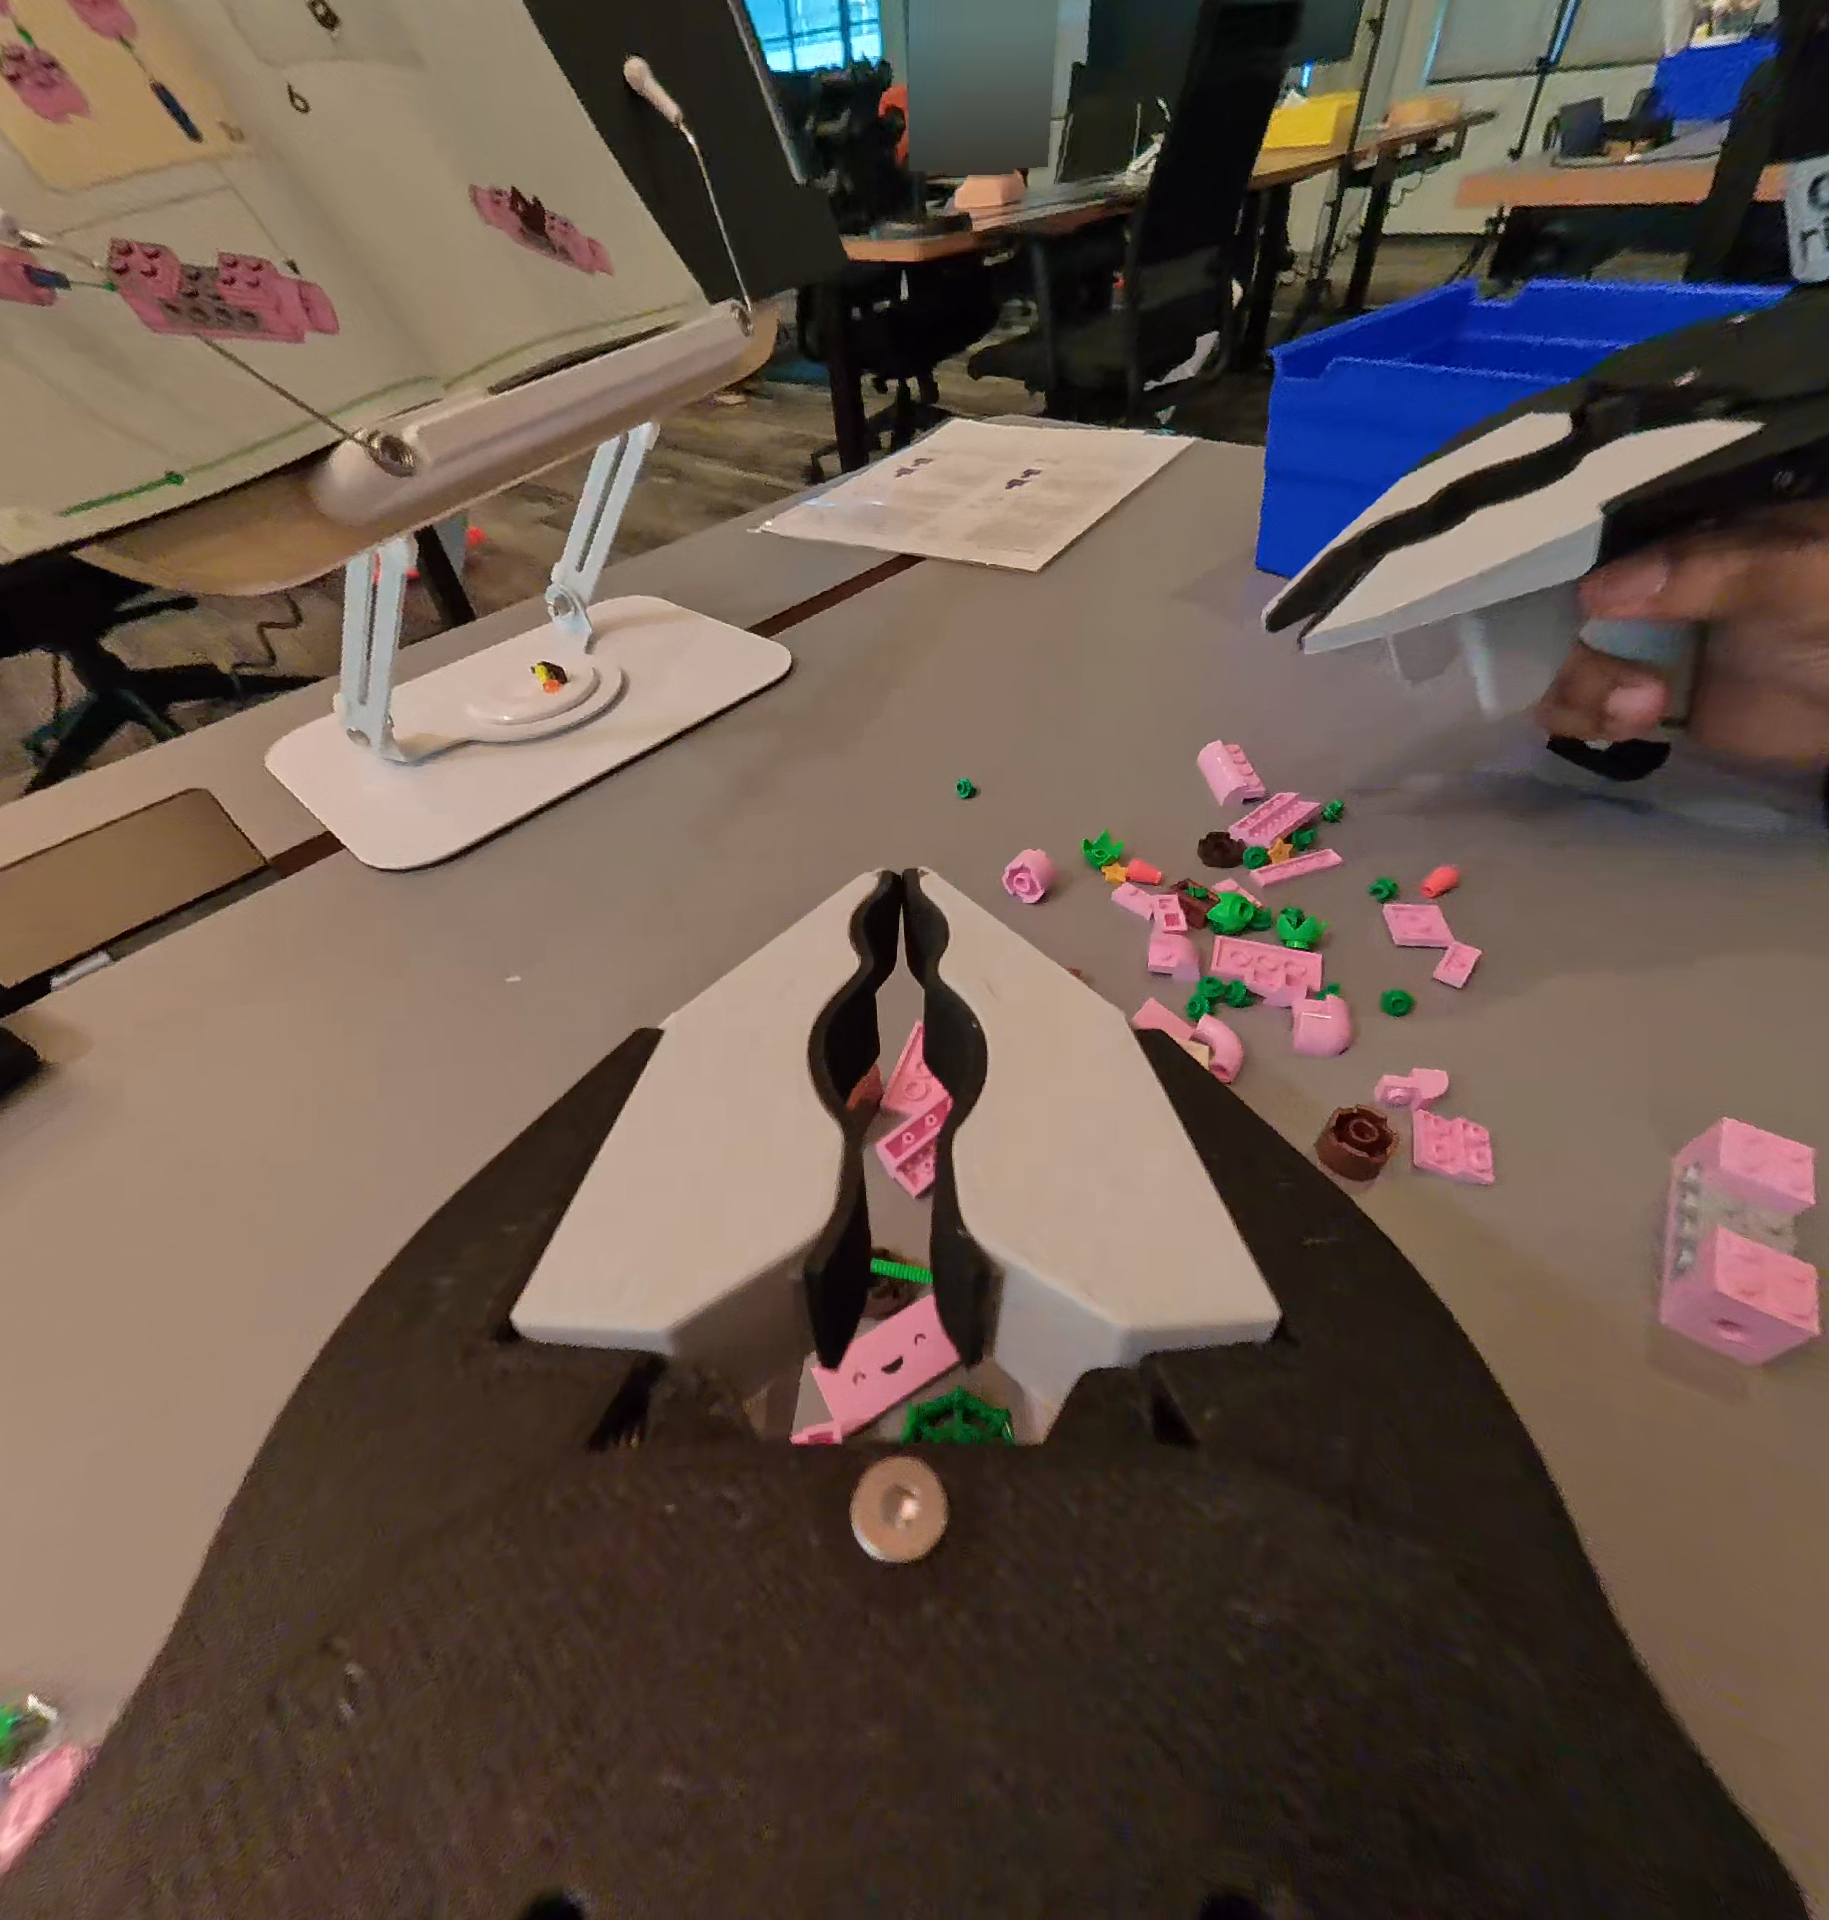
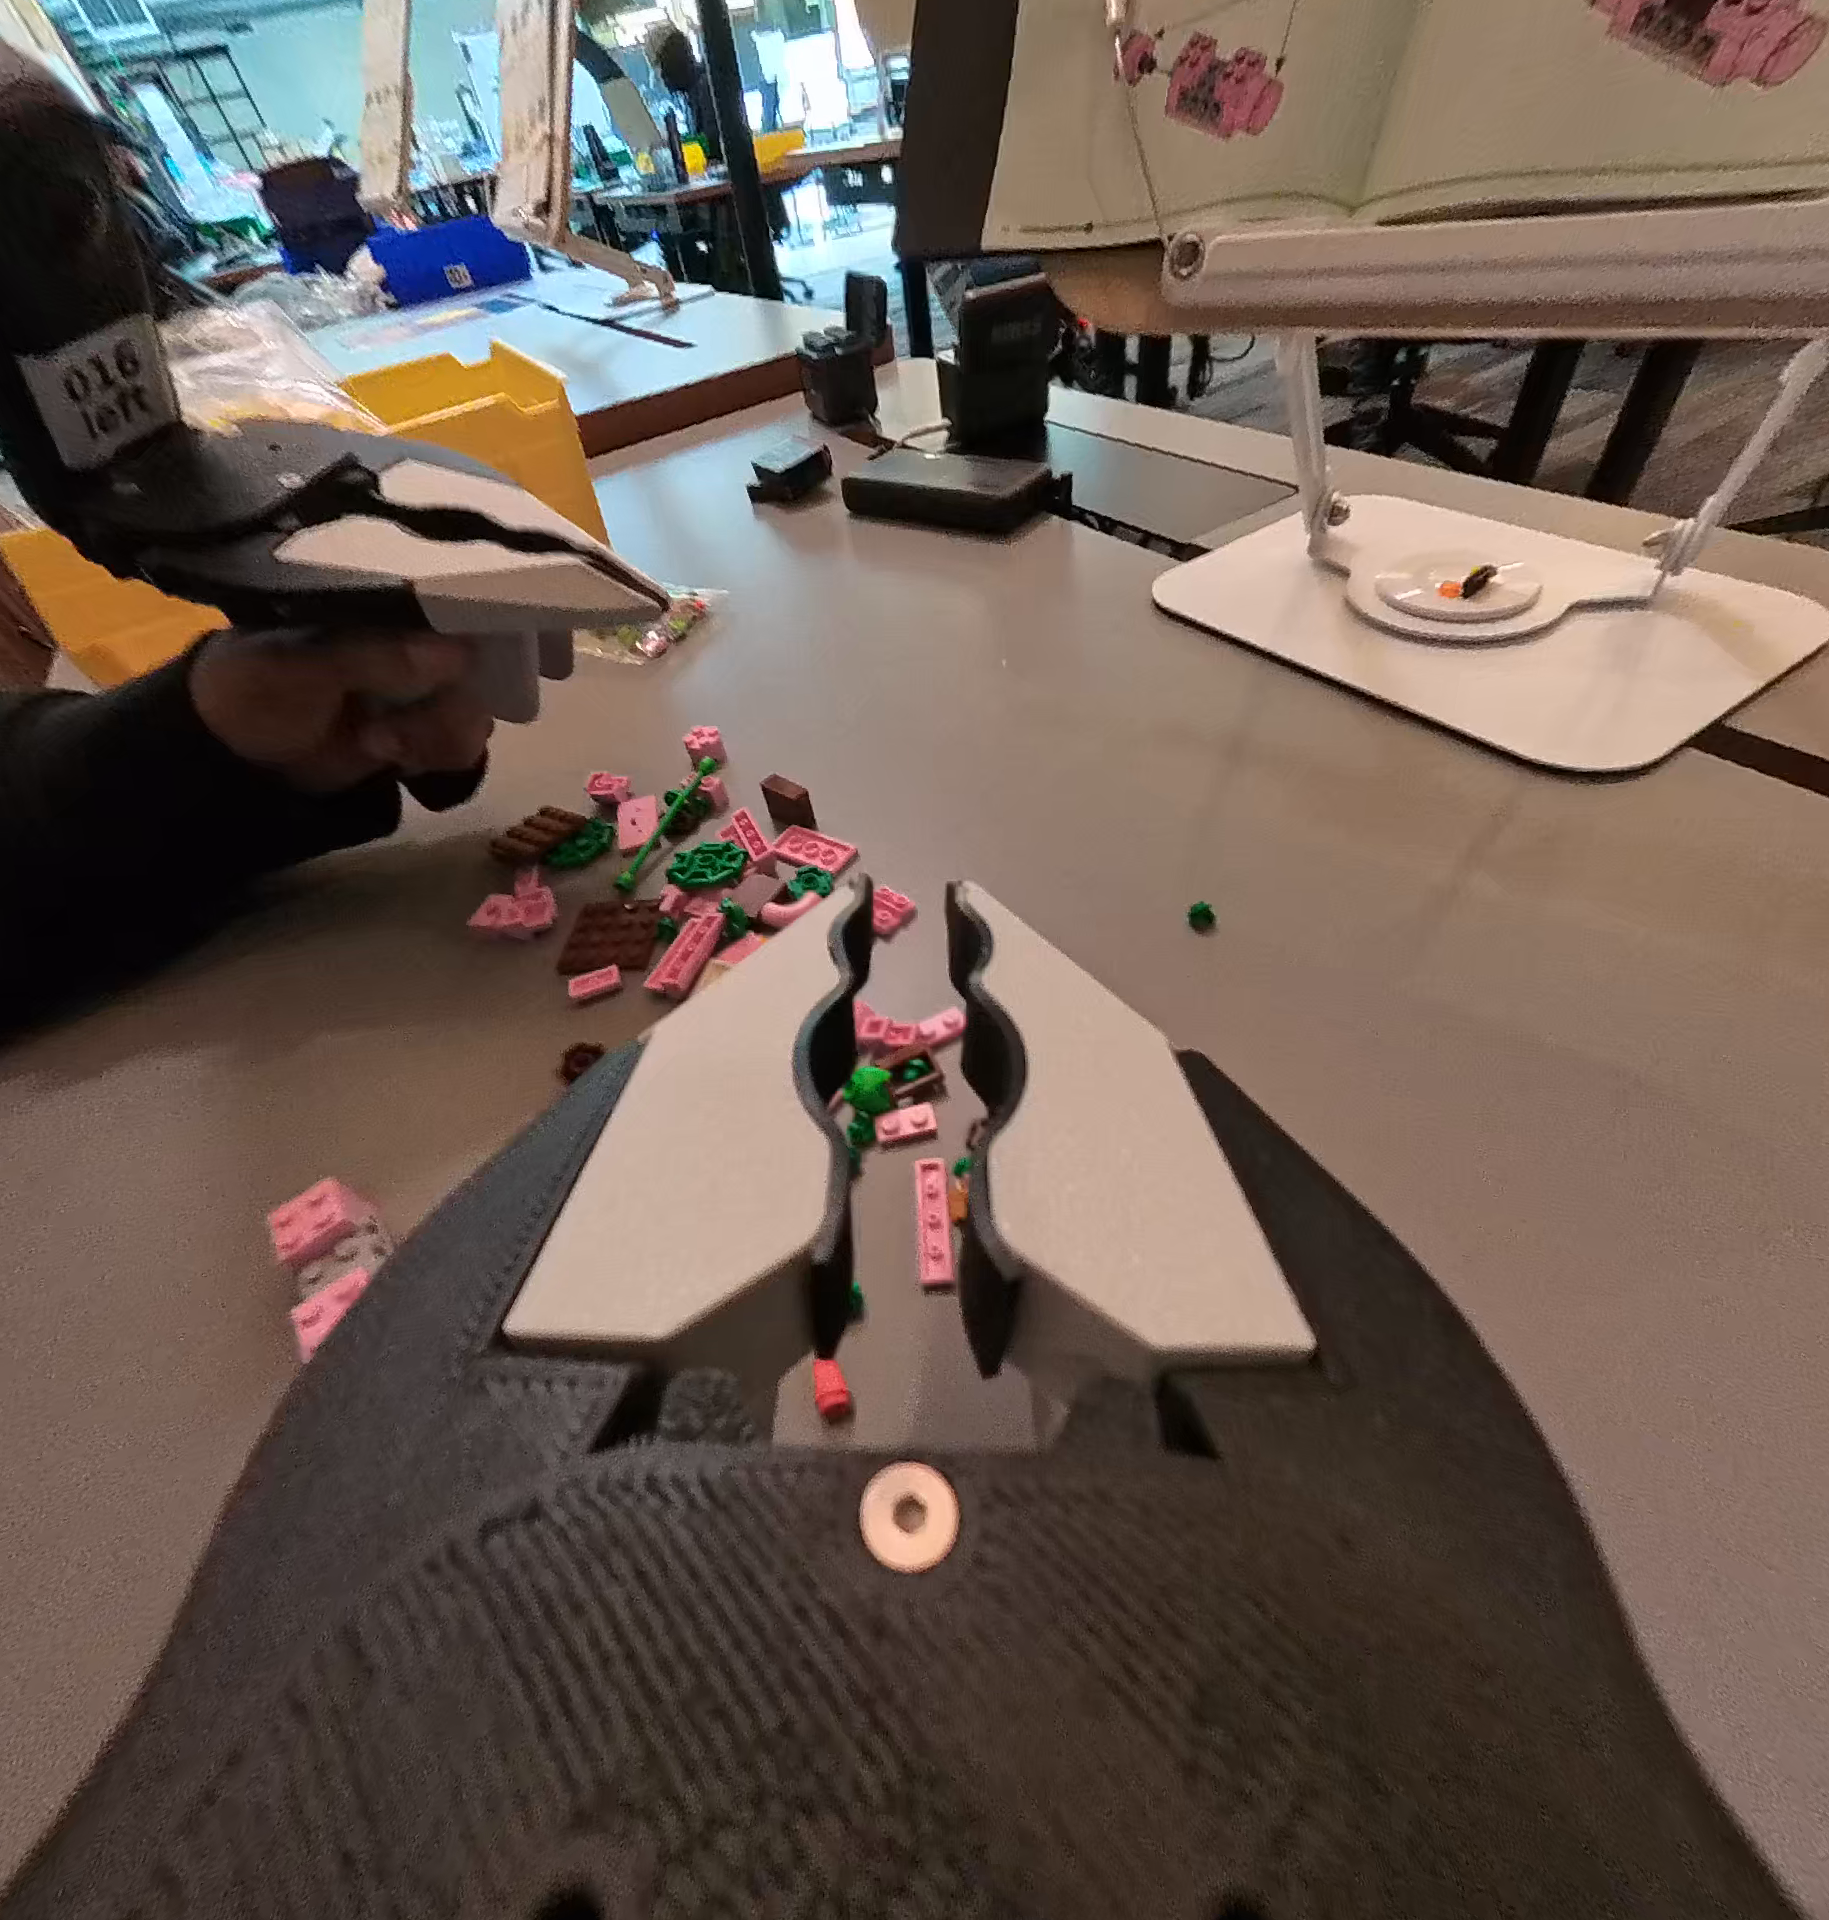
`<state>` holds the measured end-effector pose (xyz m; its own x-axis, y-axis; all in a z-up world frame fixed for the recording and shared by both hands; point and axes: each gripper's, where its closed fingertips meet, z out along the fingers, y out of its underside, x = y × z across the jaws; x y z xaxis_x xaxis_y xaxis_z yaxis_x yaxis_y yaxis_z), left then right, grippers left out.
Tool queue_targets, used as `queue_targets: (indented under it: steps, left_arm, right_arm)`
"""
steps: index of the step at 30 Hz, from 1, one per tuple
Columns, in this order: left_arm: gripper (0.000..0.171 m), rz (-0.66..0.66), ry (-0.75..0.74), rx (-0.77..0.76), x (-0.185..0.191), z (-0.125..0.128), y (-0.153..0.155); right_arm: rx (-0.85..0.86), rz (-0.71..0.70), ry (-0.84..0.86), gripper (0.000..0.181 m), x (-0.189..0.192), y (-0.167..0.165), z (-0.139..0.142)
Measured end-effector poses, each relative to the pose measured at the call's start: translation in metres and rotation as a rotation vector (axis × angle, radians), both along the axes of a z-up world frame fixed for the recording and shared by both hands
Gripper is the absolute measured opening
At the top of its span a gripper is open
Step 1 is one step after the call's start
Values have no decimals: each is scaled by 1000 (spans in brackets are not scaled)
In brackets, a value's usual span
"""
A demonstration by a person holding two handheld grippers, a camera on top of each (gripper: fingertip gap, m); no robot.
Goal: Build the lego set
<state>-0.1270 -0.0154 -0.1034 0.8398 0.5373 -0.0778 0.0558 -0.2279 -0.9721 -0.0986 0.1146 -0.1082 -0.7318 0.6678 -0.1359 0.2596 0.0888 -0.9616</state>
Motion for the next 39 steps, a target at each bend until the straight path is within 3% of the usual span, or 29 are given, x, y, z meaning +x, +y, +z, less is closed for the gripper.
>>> queue_targets:
  steps: [3,8,12,16,18,22,25,28,30,32,35,39]
  left_arm:
    - [4,-41,10,-103,-9,-10,21]
    - [57,-223,-279,-433,-22,-48,77]
    - [54,-326,-448,-509,-24,-70,107]
    - [26,-291,-375,-673,-30,-96,103]
    - [15,-302,-364,-648,-23,-94,104]
    - [14,-261,-343,-540,-19,-82,97]
    - [14,-281,-283,-321,-5,-49,95]
    - [14,-394,-221,-33,29,-7,87]
    - [14,-481,-174,131,54,10,74]
    - [13,-488,-97,233,63,21,60]
    - [13,-445,39,287,68,39,48]
    - [13,-402,252,218,79,46,51]
  right_arm:
    - [-11,9,30,13,5,-2,12]
    - [27,5,98,13,10,-5,22]
    - [-39,1,102,14,11,3,37]
    - [-73,-41,125,14,8,18,49]
    - [-103,-38,128,15,9,20,54]
    - [-121,-17,123,15,12,15,55]
    - [-98,-8,111,16,12,10,48]
    - [-58,10,130,18,13,5,43]
    - [-12,32,181,19,17,-2,41]
    - [30,49,250,20,20,-10,39]
    - [-87,146,253,21,34,-32,41]
    - [-304,310,115,29,51,-49,44]
